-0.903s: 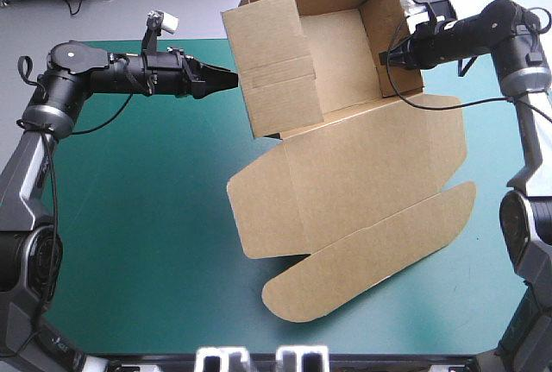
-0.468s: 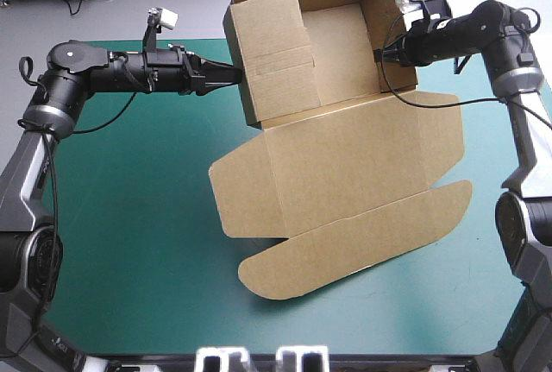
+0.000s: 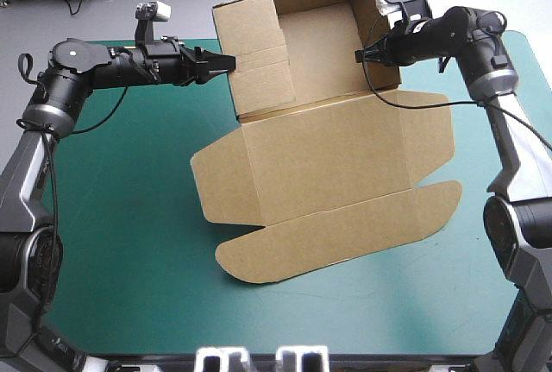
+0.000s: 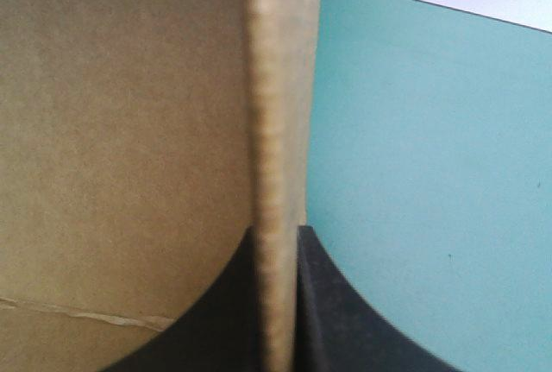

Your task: Fold the box

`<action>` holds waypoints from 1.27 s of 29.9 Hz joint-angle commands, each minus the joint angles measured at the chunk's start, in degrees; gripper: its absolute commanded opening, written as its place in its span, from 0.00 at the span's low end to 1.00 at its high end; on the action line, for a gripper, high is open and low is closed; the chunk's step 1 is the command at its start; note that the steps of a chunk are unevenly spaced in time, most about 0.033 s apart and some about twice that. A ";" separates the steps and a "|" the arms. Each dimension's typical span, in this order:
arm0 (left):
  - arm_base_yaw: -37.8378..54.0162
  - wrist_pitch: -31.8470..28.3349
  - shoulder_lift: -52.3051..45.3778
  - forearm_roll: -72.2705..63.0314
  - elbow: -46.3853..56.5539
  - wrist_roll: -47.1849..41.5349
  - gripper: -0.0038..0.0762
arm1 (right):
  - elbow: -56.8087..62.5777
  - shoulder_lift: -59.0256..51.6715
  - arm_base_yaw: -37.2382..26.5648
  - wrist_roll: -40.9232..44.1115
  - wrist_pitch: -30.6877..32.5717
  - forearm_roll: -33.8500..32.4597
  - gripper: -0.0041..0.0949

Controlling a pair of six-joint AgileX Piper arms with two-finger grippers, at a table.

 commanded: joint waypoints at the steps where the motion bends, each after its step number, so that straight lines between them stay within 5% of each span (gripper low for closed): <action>1: -1.58 -6.94 -3.17 5.19 -1.90 -6.86 0.59 | -1.81 -3.29 2.37 3.12 -5.50 -0.39 0.02; 9: -12.59 -20.95 -3.17 34.59 -1.90 -32.18 0.59 | -1.81 -3.29 6.88 10.42 -6.73 -8.28 0.02; 18: -16.15 -22.54 -3.06 54.35 -1.90 -55.49 0.54 | -1.81 -3.29 7.19 5.02 -6.49 7.68 0.02; 27: -16.15 -22.86 -3.06 54.65 -1.90 -53.35 0.04 | -1.81 -3.29 7.07 1.41 -4.40 7.39 0.02; 38: -16.15 -9.33 -0.52 53.48 -2.23 -45.42 0.04 | -1.81 -2.33 6.98 4.07 12.97 -10.50 0.02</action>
